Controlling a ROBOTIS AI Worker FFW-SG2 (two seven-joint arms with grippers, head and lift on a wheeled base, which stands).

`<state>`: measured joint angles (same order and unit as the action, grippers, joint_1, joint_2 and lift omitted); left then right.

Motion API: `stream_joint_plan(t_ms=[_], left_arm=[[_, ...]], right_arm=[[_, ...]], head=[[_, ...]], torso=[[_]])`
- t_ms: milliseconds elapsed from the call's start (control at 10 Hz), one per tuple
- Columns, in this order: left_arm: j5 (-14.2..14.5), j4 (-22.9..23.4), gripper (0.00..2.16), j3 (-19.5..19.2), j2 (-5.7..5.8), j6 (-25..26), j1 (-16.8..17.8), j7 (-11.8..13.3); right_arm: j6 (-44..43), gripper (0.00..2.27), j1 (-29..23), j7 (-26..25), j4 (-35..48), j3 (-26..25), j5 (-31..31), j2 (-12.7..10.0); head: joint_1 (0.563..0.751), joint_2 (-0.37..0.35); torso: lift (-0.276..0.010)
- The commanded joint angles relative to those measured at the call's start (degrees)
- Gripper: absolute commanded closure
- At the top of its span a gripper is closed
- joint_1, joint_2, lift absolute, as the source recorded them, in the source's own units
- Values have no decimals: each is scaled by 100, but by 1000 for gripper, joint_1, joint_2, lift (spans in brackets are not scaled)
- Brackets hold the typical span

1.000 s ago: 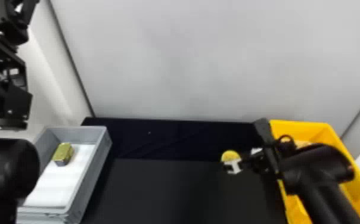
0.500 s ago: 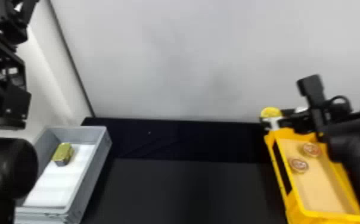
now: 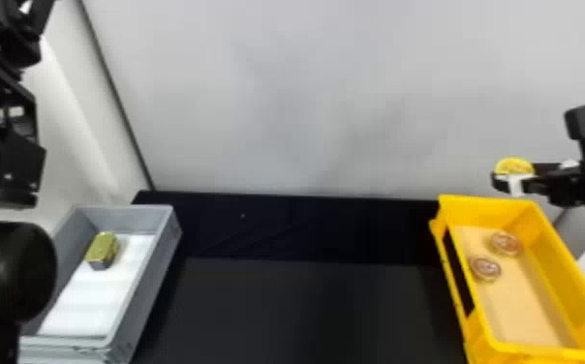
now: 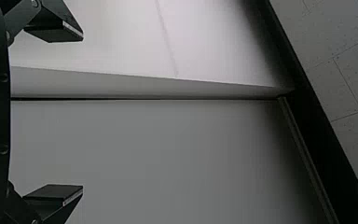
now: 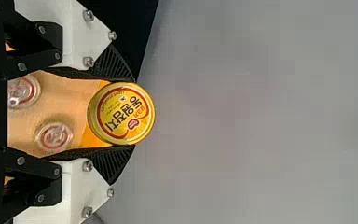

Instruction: Pick up the round yellow can and place it in the yellow rectangular box

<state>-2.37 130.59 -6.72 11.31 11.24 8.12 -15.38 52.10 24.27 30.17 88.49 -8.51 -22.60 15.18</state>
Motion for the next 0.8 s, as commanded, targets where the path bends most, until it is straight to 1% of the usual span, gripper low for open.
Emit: stream_joint_plan(t_ms=[0, 200, 300, 500, 700], left_arm=[[-9, 45, 128, -14, 4, 63, 14, -1], [-18, 63, 128, -14, 4, 98, 14, -1], [-18, 80, 128, -23, 4, 98, 23, -1], [-27, 80, 128, -23, 4, 107, 23, -1], [-27, 80, 128, -23, 4, 98, 14, 8]], right_arm=[[110, 593, -230, -19, 81, -424, -71, 64], [260, 593, -441, -19, 116, -635, -71, 205], [269, 593, -546, -28, 107, -714, -71, 240], [269, 596, -766, -28, -113, -925, 26, 240], [40, 596, -924, -45, -490, -977, 343, 240]], head=[[663, 54], [663, 54], [663, 54], [663, 54], [663, 54]], torso=[[0], [0], [0], [0], [0]])
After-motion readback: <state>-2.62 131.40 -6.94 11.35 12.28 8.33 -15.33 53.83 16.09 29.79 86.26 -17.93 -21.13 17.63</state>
